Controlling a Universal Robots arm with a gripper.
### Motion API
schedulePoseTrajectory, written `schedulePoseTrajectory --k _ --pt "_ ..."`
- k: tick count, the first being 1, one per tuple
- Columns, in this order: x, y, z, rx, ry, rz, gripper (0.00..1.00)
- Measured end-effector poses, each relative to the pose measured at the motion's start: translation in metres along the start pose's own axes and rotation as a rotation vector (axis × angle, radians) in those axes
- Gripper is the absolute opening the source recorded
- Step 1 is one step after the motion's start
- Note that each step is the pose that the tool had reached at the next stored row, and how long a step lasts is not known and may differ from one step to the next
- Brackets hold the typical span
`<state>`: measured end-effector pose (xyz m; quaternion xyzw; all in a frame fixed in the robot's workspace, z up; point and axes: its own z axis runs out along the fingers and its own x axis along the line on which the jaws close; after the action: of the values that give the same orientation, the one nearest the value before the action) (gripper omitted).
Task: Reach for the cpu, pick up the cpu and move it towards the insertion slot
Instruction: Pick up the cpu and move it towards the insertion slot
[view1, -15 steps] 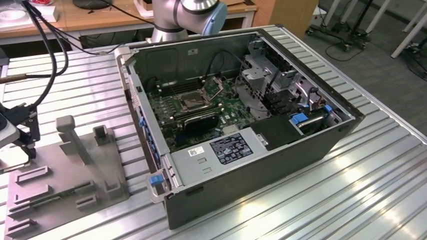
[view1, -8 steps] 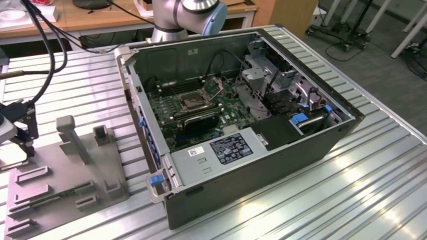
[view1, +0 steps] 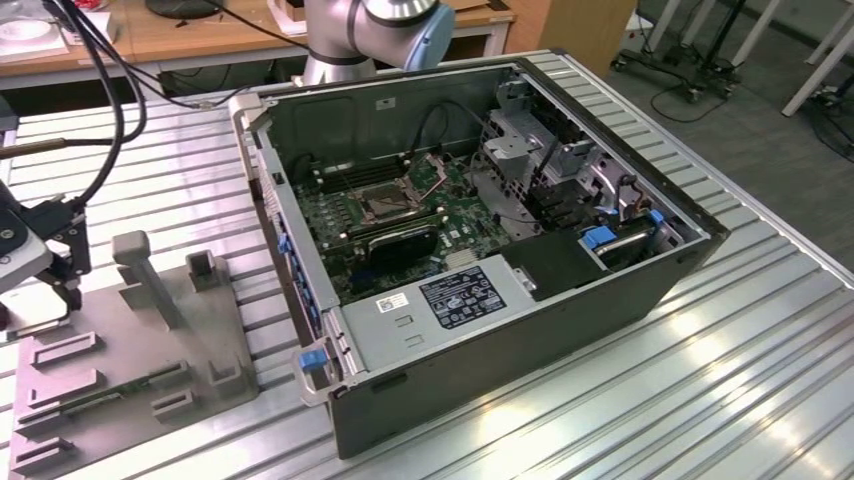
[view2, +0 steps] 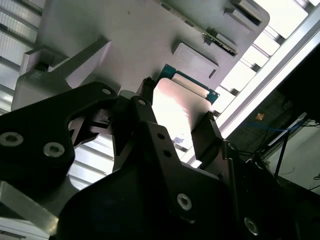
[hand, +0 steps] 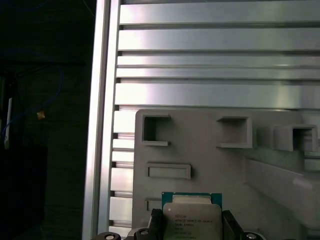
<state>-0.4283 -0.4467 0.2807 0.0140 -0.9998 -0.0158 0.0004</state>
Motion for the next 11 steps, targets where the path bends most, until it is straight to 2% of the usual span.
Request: schedulePoseTrajectory --k 4,11 --pt "-0.0005 0.0000 -0.0016 0.0001 0.0002 0.000 0.54" --pt "-0.0008 0.0002 -0.0086 0.0002 0.0002 0.000 0.54"
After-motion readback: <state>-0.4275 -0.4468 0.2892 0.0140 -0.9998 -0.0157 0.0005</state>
